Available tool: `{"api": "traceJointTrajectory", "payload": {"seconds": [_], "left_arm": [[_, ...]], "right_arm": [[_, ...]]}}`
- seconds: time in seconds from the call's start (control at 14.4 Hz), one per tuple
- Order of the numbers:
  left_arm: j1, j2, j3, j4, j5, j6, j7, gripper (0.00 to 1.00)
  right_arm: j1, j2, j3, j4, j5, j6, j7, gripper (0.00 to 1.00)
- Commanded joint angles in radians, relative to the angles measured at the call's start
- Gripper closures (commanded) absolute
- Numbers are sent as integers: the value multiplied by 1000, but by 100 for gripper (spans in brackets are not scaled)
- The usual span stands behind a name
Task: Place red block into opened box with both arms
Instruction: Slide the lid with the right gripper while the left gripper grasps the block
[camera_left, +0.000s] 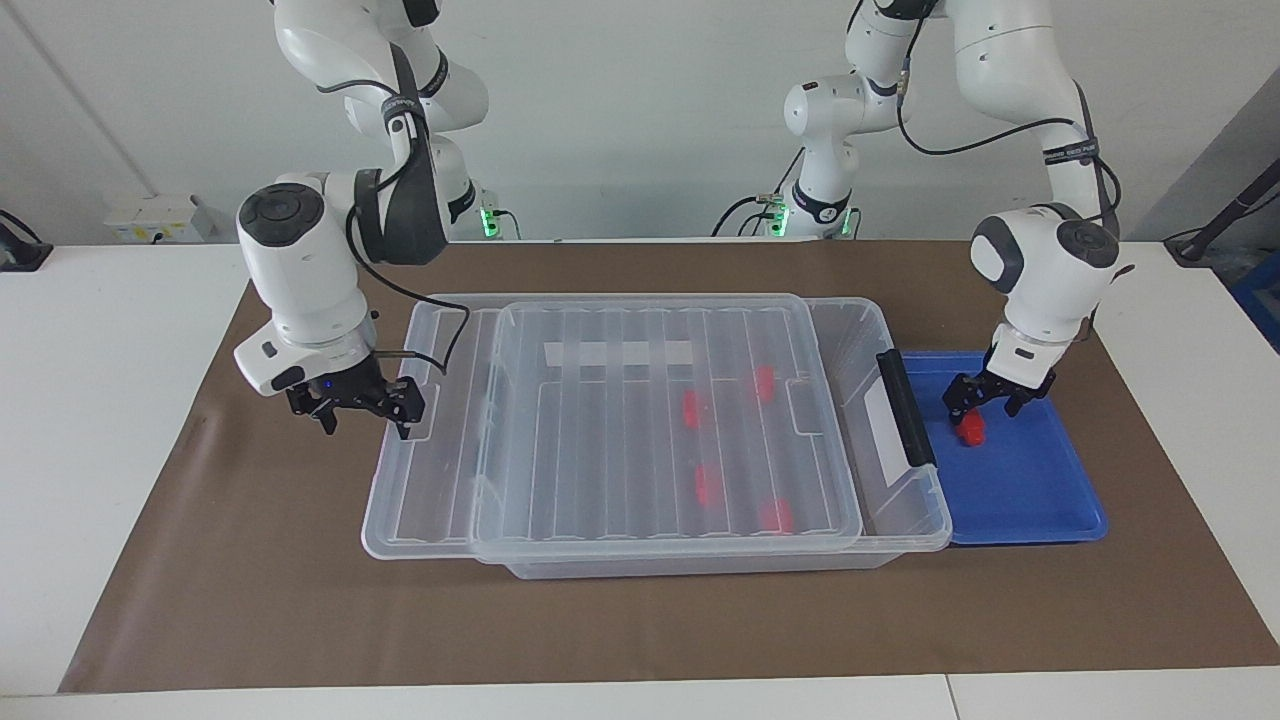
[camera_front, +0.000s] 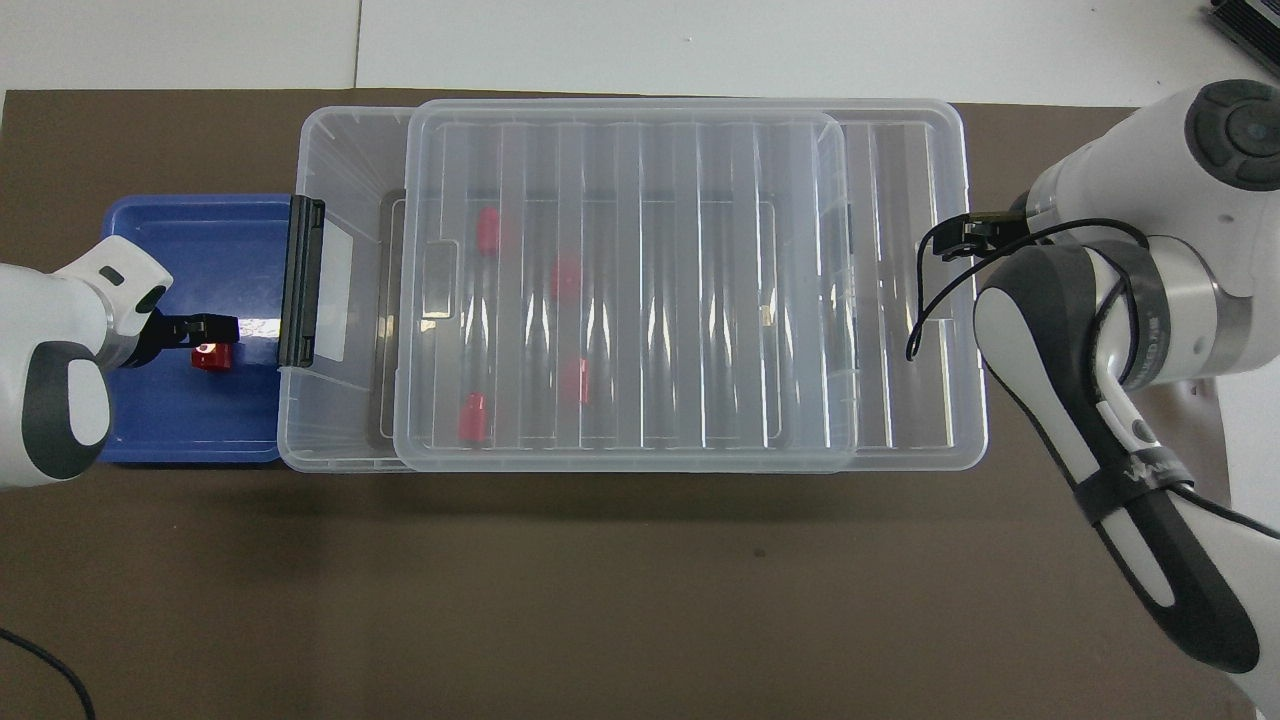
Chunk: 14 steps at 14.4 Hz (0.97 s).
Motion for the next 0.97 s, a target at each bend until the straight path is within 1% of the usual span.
{"api": "traceJointTrajectory", "payload": {"seconds": [0.0, 0.14, 0.35, 0.42, 0.55, 0.69, 0.83, 0.9], "left_arm": [[9, 17, -2, -3, -6, 25, 21, 0], [10, 37, -2, -5, -6, 43, 21, 0], [10, 40, -2, -5, -6, 43, 21, 0], [10, 40, -2, -6, -6, 43, 19, 11], [10, 40, -2, -6, -6, 40, 16, 36], [10, 39, -4, -12, -6, 40, 13, 58], [10, 37, -4, -11, -6, 29, 11, 84], [10, 39, -4, -5, -6, 19, 10, 94]], "right_arm": [[-30, -11, 6, -9, -45, -30, -31, 0], [-46, -13, 5, -7, -60, -42, -36, 0], [-69, -14, 5, -6, -77, -54, -39, 0], [-75, -17, 5, -6, -80, -58, -39, 0], [-78, -22, 3, -3, -94, -79, -39, 0], [-78, -25, 0, -1, -96, -90, -39, 0], [-84, -28, -1, 2, -109, -108, -39, 0], [-90, -37, 0, 2, -120, -114, -41, 0]]}}
